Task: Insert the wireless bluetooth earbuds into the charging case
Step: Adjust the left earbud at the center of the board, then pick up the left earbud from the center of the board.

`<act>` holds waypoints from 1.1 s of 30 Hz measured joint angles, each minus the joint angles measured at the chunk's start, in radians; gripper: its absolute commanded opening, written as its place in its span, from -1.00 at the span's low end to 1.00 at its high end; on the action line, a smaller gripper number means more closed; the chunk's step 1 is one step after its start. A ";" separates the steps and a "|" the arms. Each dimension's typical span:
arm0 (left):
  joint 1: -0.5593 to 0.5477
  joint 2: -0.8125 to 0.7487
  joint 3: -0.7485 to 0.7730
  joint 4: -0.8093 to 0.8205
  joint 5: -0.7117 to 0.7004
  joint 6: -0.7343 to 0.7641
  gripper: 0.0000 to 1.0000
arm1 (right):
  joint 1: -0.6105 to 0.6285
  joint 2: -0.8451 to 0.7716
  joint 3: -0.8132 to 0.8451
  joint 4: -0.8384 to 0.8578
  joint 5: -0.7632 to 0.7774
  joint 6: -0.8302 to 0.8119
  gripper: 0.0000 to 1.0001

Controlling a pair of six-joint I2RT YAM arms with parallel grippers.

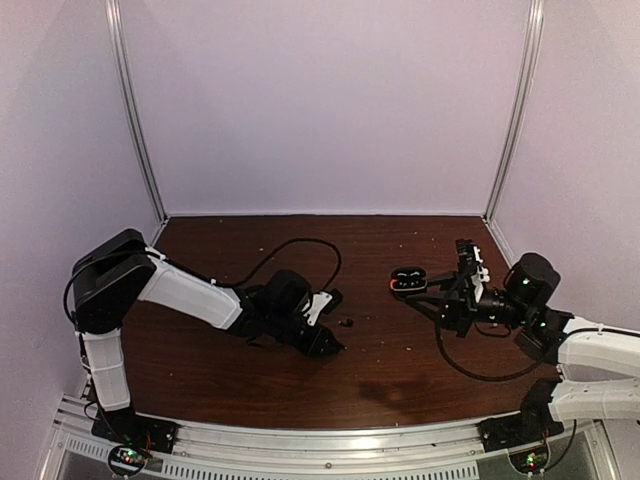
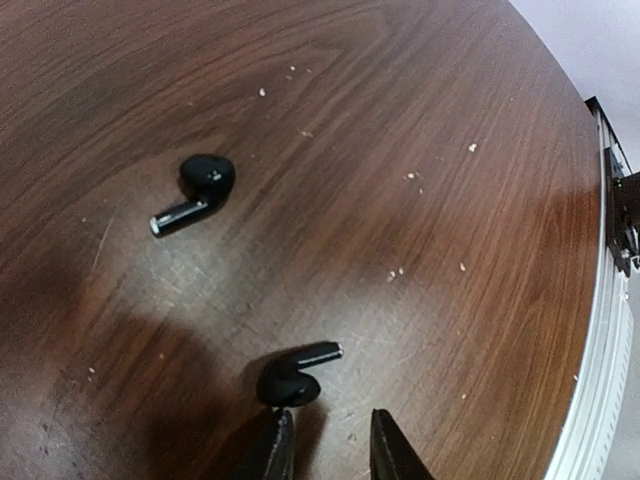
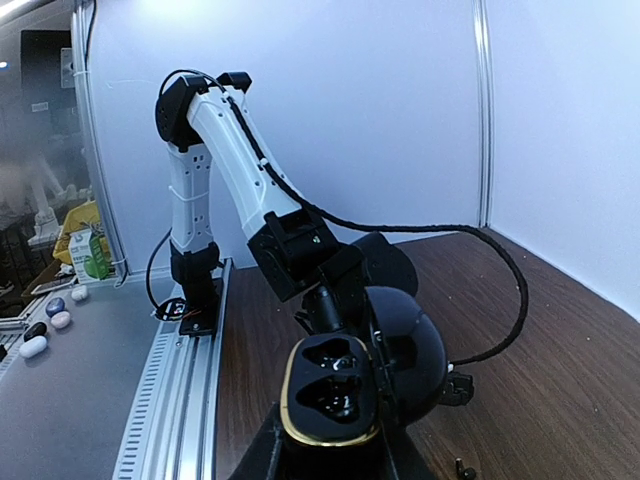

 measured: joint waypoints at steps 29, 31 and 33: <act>0.122 -0.030 -0.010 0.106 0.083 0.124 -0.20 | 0.053 -0.100 -0.094 0.130 0.132 -0.242 -1.00; 0.122 -0.092 -0.118 0.209 0.104 0.147 -0.14 | 0.056 -0.100 -0.094 0.127 0.137 -0.250 -1.00; 0.122 -0.124 -0.189 0.281 0.112 0.173 -0.12 | 0.060 -0.101 -0.094 0.124 0.142 -0.253 -1.00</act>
